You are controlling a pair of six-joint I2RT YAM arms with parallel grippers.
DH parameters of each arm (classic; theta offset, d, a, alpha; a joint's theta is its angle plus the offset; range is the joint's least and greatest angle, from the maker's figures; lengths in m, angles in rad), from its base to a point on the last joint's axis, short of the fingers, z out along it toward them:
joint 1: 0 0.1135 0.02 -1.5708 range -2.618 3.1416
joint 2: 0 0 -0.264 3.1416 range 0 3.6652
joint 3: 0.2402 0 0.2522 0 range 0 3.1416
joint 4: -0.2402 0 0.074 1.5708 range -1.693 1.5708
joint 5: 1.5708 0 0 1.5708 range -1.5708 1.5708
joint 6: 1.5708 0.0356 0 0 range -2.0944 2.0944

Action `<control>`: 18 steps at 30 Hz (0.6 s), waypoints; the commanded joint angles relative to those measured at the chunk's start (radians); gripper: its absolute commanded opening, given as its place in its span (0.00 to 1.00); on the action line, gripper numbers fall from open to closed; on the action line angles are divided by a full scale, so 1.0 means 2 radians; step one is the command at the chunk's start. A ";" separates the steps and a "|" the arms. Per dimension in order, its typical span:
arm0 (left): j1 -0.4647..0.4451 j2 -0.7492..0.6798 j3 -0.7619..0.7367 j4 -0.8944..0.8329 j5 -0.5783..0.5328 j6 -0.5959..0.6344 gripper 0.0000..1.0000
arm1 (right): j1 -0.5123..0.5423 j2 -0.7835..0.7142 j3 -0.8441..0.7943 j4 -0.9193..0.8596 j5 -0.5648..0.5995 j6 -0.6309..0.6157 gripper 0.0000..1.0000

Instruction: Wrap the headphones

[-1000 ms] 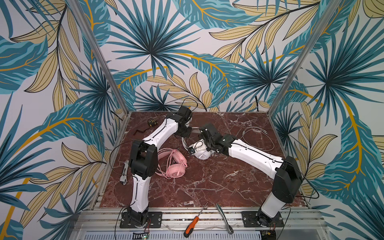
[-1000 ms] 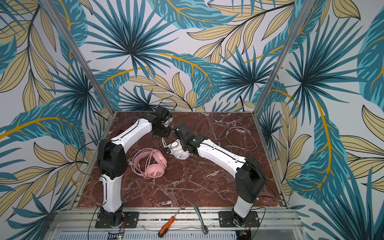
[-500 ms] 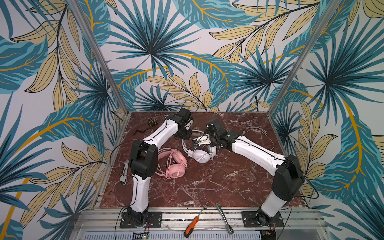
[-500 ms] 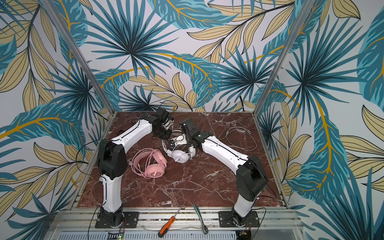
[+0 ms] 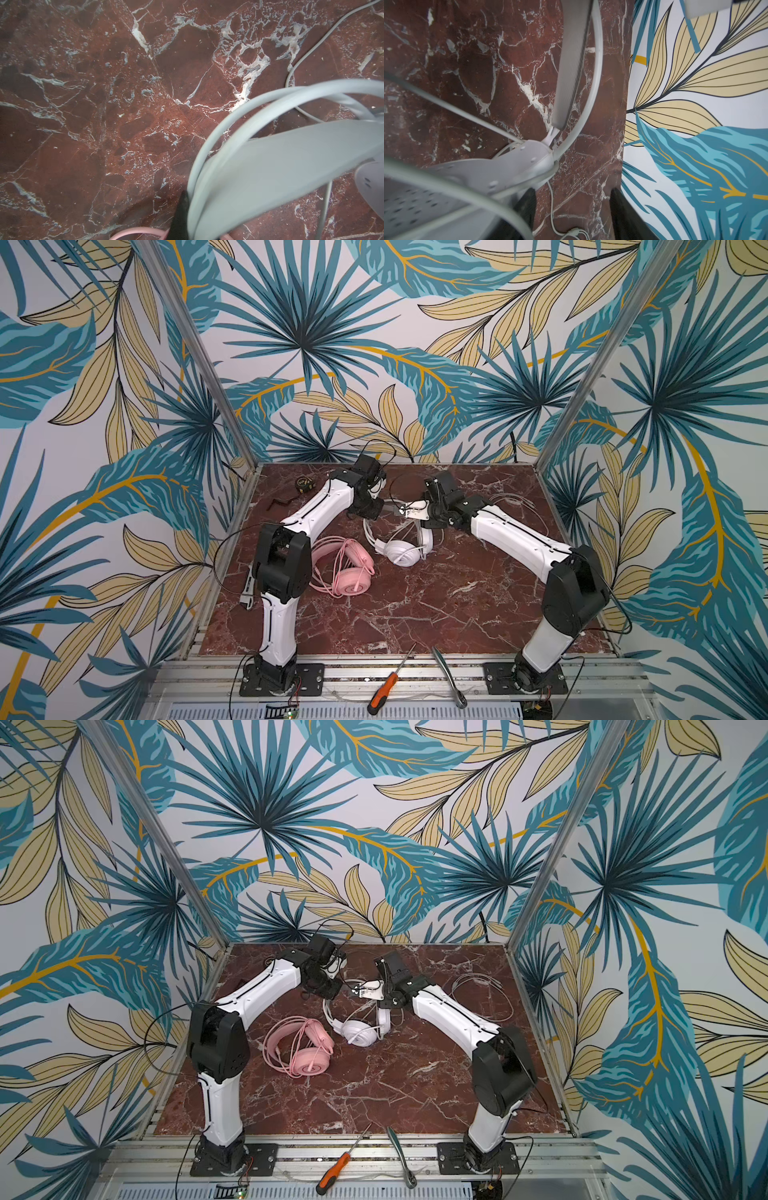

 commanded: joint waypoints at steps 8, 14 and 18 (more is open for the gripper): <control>0.004 -0.038 -0.007 0.000 0.030 0.007 0.00 | -0.036 0.019 0.005 -0.008 -0.070 0.117 0.64; 0.012 -0.044 -0.006 -0.001 0.052 0.005 0.00 | -0.067 0.019 -0.001 -0.022 -0.129 0.178 0.65; 0.020 -0.052 -0.008 -0.001 0.071 0.002 0.00 | -0.082 0.009 -0.040 0.035 -0.166 0.251 0.65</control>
